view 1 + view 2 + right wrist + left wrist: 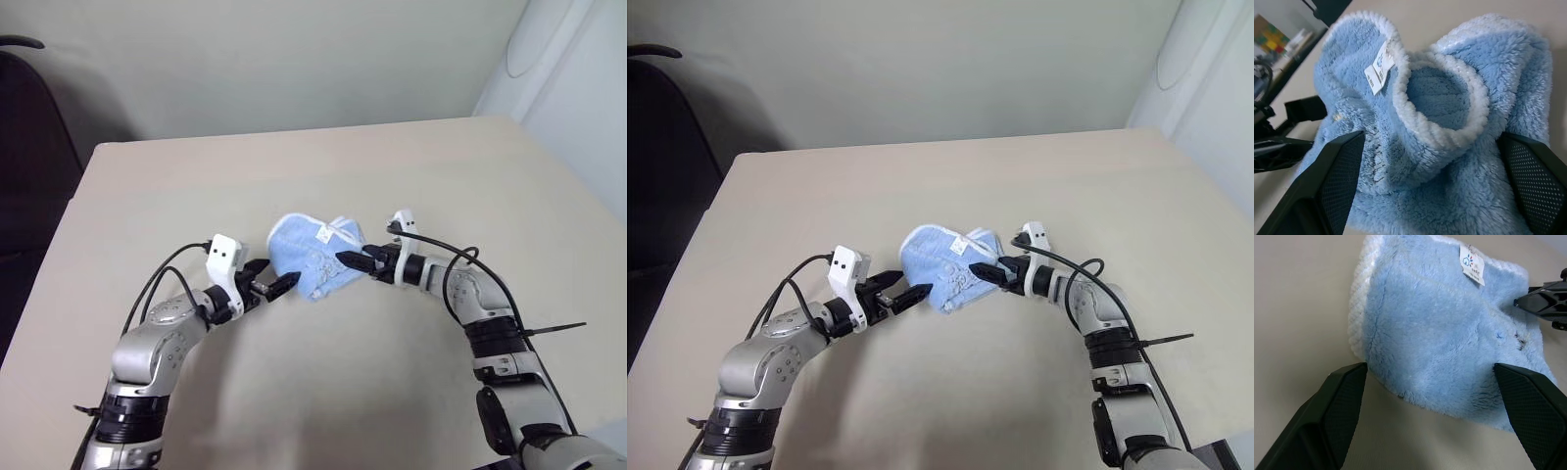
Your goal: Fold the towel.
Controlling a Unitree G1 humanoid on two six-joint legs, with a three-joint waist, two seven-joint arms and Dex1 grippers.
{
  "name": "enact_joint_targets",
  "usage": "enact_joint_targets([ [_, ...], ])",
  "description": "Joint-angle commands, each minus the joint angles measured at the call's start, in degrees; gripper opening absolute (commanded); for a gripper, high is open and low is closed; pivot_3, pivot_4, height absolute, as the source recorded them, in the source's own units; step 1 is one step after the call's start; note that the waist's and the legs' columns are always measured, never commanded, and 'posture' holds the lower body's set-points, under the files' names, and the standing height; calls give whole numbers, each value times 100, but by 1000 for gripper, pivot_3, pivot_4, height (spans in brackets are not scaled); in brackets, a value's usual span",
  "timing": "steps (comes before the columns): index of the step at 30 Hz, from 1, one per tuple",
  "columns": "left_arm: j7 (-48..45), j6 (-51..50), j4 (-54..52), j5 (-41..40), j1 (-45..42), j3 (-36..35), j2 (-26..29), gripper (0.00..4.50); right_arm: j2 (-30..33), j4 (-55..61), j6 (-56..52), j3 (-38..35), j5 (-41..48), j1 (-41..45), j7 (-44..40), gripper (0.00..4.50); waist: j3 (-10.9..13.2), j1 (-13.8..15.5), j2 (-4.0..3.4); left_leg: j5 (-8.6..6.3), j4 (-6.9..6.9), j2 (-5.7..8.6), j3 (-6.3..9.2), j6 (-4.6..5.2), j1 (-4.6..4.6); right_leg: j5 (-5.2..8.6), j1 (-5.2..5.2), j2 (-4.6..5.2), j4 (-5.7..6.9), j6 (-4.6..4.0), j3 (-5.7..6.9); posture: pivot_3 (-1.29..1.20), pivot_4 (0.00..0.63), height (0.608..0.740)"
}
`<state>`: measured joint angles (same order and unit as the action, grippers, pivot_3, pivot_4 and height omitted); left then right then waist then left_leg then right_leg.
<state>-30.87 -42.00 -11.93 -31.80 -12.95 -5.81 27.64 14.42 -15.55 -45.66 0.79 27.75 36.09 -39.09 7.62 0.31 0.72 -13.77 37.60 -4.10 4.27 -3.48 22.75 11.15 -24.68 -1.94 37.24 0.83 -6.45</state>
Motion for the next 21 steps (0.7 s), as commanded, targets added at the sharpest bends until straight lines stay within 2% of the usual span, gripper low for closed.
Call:
enact_joint_targets([
  [1,0,126,-233,0,33,-92,-19,4500,-10,18,-1,-9,-27,-40,-23,3795,0,-2,0,0,0,0,0,0,0,0,0,0,0,0,0,0,150,738],
  [12,-36,137,-256,-85,55,-137,-45,4500,61,909,-239,-860,335,-479,467,32,0,4,0,-1,0,5,0,1,1,2,0,1,0,-3,0,0,150,738],
  [18,-67,151,-161,-104,-39,-156,-49,4500,167,1100,-173,-1792,665,-398,1064,32,0,10,0,-1,2,8,0,1,1,2,1,3,0,-2,0,0,150,738],
  [21,-55,158,-152,-93,-37,-144,-67,4500,422,841,-38,-2440,810,-238,1370,32,0,16,0,-1,3,11,0,2,2,2,2,7,0,-1,-1,0,150,738],
])
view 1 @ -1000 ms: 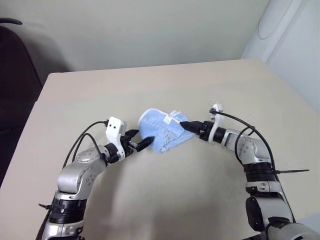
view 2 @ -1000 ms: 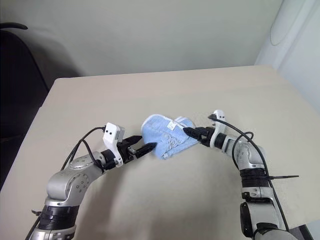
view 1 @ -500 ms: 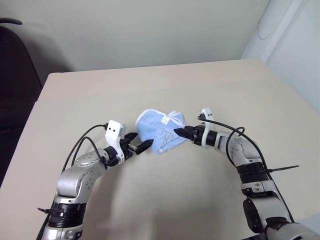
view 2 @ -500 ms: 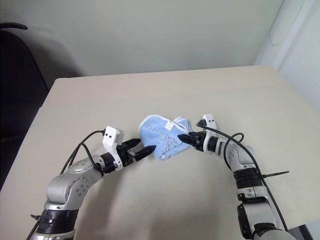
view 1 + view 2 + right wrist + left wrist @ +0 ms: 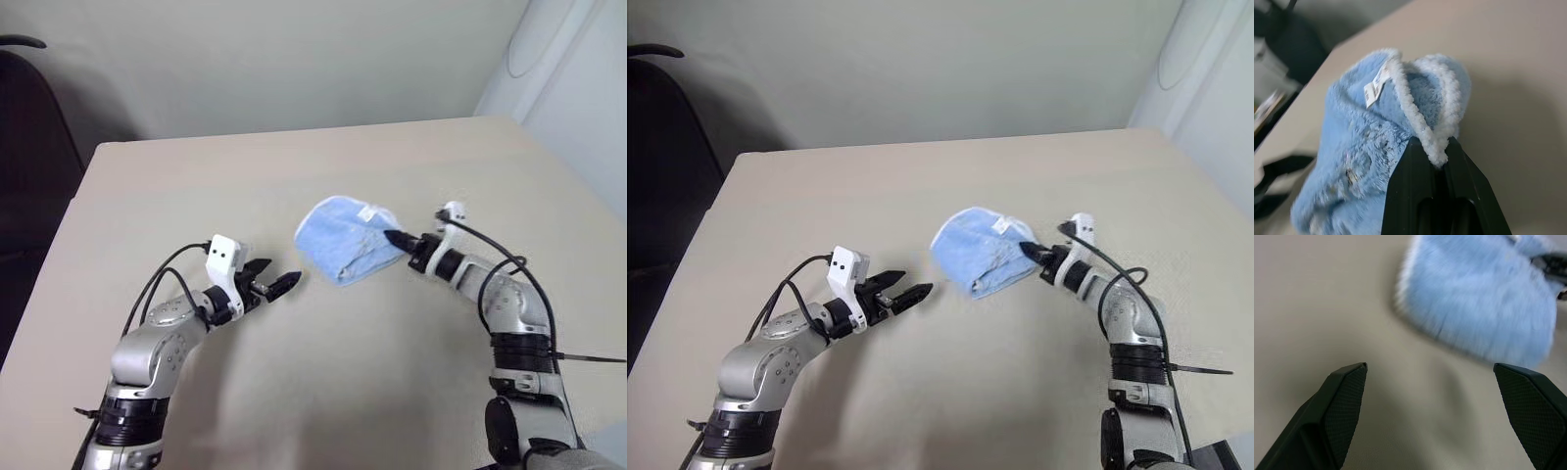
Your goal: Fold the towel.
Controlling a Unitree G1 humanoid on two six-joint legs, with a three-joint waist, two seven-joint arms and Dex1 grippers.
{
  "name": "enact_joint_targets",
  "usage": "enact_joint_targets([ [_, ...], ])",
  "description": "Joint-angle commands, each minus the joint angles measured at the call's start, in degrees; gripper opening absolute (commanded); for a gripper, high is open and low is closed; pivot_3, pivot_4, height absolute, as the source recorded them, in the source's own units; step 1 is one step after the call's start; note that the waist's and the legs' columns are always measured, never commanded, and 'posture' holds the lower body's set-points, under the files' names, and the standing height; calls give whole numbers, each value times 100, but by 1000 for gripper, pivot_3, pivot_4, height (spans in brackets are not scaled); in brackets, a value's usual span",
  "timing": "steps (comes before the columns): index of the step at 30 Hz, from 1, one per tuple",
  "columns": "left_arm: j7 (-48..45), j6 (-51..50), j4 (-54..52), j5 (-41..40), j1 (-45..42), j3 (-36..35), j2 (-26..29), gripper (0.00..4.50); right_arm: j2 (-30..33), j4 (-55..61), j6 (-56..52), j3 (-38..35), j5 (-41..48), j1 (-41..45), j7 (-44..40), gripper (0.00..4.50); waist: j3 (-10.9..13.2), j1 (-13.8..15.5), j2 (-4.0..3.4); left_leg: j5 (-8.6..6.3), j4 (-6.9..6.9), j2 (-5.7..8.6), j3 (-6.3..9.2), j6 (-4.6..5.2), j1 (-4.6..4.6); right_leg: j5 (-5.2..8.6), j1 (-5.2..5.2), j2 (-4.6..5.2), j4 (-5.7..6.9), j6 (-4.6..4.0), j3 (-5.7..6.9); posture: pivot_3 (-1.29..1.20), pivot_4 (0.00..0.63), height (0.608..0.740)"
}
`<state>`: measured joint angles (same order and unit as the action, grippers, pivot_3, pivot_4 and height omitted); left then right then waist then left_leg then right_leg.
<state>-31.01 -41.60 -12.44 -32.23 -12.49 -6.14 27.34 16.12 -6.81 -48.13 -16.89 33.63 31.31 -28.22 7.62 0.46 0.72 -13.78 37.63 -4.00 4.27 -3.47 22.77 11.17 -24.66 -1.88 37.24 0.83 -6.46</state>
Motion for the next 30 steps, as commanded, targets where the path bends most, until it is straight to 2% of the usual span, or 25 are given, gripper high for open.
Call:
enact_joint_targets([
  [1,-42,119,-94,-46,-84,-110,-38,4500,365,-136,278,-853,245,289,364,32,0,3,0,0,0,2,0,0,0,0,0,2,0,1,-2,0,150,738],
  [7,-48,145,47,3,-191,-87,-68,4500,1362,-1312,1177,-1898,34,796,1017,32,1,21,-1,-3,0,4,0,5,1,-3,1,7,0,12,-6,0,150,738],
  [10,-42,163,111,26,-258,-61,-96,4500,1696,-1970,1530,-2073,-220,951,1550,32,2,21,-3,-5,-2,2,-1,9,1,-7,-1,8,0,19,-10,0,150,738],
  [13,-29,168,149,46,-311,-30,-138,4500,1855,-2738,1655,-1913,-640,895,2096,32,1,20,-2,-9,-3,-15,3,15,0,-36,0,7,0,68,-10,0,150,738],
  [18,-23,171,161,78,-352,-9,-174,4500,1703,-3150,1917,-1471,-1106,713,2300,32,7,-11,-18,-12,-5,-48,-3,21,-1,-42,-5,5,-1,78,-12,0,150,738],
  [21,-4,159,128,60,-314,-74,-156,4500,1640,-3149,1927,-1482,-1111,686,2399,734,6,-19,-33,-14,-5,-48,-7,25,-1,-44,-6,6,-1,82,-16,0,150,738],
  [24,37,146,59,49,-244,-99,-169,4500,1600,-3049,2029,-1564,-1064,587,2472,1678,6,-16,-33,-17,-2,-51,-8,30,-1,-44,-1,6,-2,81,-13,0,150,738],
  [30,123,106,-54,5,-148,-83,-233,4500,1477,-2540,2459,-1805,-1048,328,2910,3899,6,10,-33,-18,-2,-50,-9,31,-1,-43,0,8,-2,80,-13,0,150,738],
])
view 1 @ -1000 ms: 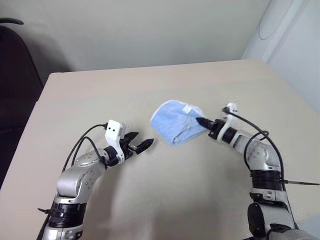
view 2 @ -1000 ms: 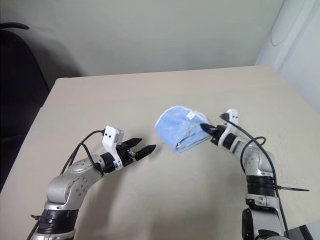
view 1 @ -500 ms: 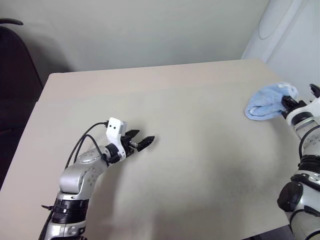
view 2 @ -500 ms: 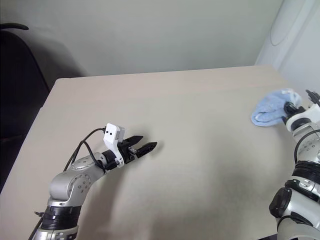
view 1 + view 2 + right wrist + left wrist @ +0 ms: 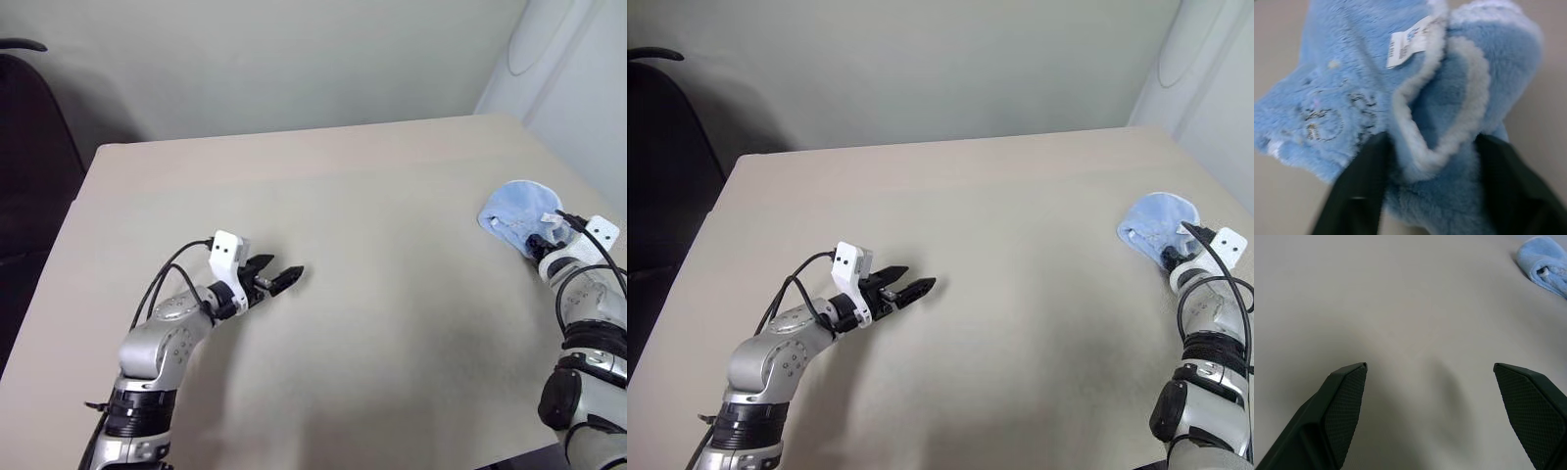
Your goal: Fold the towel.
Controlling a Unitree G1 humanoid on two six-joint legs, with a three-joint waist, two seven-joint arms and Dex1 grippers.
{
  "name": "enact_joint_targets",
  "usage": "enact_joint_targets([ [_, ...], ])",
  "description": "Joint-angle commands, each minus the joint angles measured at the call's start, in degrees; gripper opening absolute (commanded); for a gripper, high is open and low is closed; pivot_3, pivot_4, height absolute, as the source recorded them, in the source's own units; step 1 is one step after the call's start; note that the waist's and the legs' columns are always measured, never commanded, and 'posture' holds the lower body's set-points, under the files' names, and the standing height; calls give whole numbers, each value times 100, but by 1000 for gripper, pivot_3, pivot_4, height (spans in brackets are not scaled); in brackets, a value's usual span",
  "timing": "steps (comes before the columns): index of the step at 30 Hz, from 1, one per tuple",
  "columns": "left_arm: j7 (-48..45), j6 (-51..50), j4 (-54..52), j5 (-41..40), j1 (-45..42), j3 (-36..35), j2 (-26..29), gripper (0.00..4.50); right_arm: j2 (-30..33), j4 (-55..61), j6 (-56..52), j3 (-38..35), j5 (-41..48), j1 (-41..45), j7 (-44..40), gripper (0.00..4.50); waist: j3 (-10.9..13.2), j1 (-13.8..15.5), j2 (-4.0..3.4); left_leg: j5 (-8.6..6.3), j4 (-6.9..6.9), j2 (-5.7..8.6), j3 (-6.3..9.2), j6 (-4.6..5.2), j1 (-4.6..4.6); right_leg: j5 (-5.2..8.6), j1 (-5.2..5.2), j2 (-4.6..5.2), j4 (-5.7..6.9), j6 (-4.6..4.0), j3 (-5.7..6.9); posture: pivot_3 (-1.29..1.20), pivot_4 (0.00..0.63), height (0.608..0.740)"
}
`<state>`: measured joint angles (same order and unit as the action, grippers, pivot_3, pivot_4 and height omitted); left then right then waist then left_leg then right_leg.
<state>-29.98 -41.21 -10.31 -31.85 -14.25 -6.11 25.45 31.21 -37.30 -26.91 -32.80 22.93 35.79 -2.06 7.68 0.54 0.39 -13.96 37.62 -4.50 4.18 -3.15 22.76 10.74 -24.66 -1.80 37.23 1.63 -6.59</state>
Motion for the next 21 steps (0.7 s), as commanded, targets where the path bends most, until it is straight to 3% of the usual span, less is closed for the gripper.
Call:
enact_joint_targets([
  [1,23,62,-268,-40,33,-71,-51,4500,-69,653,432,-250,24,-174,361,4241,0,0,0,0,0,0,0,0,0,0,0,0,0,0,0,0,150,738],
  [2,21,56,-262,-46,31,-60,-55,4500,-101,789,508,-268,24,-225,405,4484,0,-4,-1,0,0,0,-1,0,0,0,-1,0,0,0,0,0,150,738],
  [12,117,294,161,125,-233,-49,-268,4500,-30,2421,1548,112,-807,-874,742,4484,1,-7,-2,-3,1,1,-2,5,0,-2,0,2,0,4,-1,0,150,738],
  [17,303,708,560,528,-450,13,-384,4500,-140,3133,1547,979,-739,-1053,-332,4484,1,-46,-1,-12,5,1,-2,20,-1,-4,0,-2,0,8,-1,0,150,738],
  [21,771,1190,1165,1272,-703,259,-525,4500,-522,4426,396,2404,290,-1814,-2085,4484,0,-51,0,-16,34,14,-5,34,0,1,12,-30,-8,12,5,0,150,738],
])
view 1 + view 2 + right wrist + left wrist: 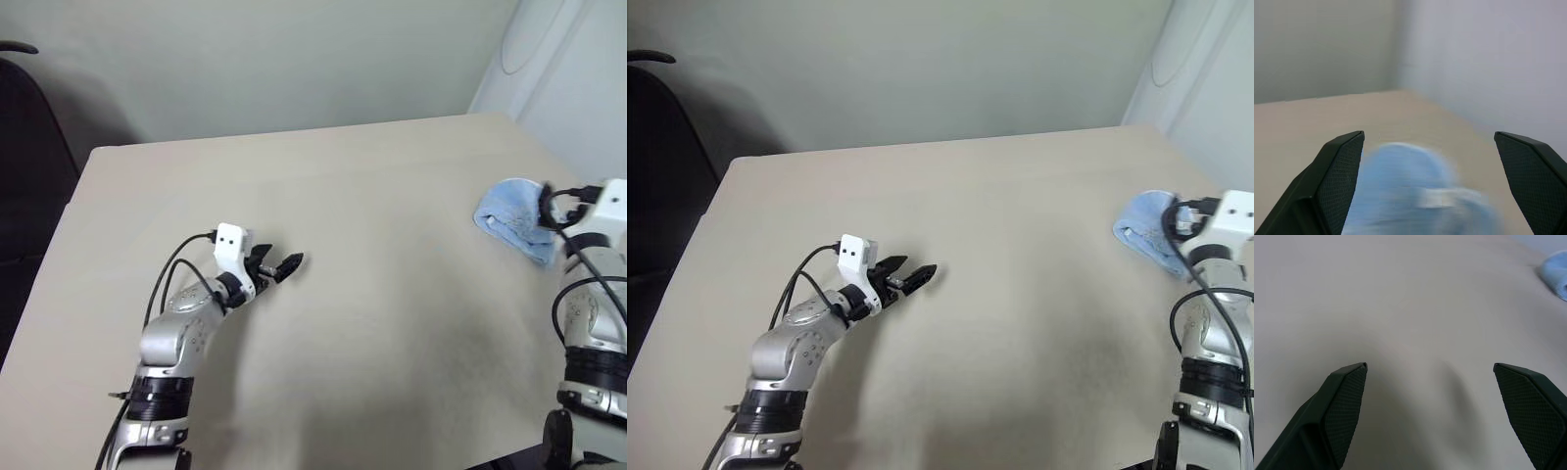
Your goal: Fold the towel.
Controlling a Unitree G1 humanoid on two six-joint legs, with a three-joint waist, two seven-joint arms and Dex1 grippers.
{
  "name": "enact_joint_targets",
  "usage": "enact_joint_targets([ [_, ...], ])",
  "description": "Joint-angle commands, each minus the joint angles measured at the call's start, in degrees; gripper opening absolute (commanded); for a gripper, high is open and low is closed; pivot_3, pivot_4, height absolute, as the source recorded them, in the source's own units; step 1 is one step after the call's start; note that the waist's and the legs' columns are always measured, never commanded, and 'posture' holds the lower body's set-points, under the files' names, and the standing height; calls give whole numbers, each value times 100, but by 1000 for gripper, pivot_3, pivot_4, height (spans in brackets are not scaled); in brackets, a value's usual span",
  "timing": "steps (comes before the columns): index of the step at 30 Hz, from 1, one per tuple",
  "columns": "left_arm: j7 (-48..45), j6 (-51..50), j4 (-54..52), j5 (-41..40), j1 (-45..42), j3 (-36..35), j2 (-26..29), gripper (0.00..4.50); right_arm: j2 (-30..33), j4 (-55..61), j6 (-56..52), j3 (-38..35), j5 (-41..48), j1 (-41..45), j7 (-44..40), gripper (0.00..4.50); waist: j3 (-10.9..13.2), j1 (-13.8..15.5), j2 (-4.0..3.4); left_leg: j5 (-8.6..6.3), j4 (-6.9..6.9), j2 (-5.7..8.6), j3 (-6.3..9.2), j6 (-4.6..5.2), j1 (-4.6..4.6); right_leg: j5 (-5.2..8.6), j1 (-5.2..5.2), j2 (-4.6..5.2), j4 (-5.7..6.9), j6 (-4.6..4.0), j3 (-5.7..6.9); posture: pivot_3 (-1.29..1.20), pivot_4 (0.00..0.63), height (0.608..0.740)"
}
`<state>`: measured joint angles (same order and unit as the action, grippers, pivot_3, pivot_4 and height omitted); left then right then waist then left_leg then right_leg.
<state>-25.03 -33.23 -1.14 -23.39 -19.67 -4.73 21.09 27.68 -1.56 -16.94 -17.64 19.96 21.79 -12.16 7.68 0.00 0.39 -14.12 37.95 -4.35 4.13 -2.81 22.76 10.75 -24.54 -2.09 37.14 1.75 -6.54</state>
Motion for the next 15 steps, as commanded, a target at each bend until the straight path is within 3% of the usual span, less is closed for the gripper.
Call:
enact_joint_targets([
  [1,326,415,282,475,-173,142,-144,4500,-173,1009,-625,1133,569,-603,-1304,4484,0,5,0,0,10,-3,6,0,0,2,6,-22,-9,-4,0,0,150,738],
  [8,259,540,346,484,-168,6,-214,4500,-440,1302,-961,1467,565,-813,-1349,4484,1,49,0,-1,29,-8,6,-2,14,4,6,-35,-20,5,-10,0,150,738],
  [10,249,544,351,499,-170,-2,-223,4500,-453,1319,-989,1453,551,-814,-1356,4484,1,49,1,-1,33,-5,6,-2,14,13,9,-35,-22,-29,-11,0,150,738],
  [15,578,514,295,555,-138,-430,-71,4500,-907,785,-598,1788,397,-360,-1581,4484,0,27,3,-1,30,1,10,-2,11,-4,-2,-41,-21,-52,-17,0,150,738],
])
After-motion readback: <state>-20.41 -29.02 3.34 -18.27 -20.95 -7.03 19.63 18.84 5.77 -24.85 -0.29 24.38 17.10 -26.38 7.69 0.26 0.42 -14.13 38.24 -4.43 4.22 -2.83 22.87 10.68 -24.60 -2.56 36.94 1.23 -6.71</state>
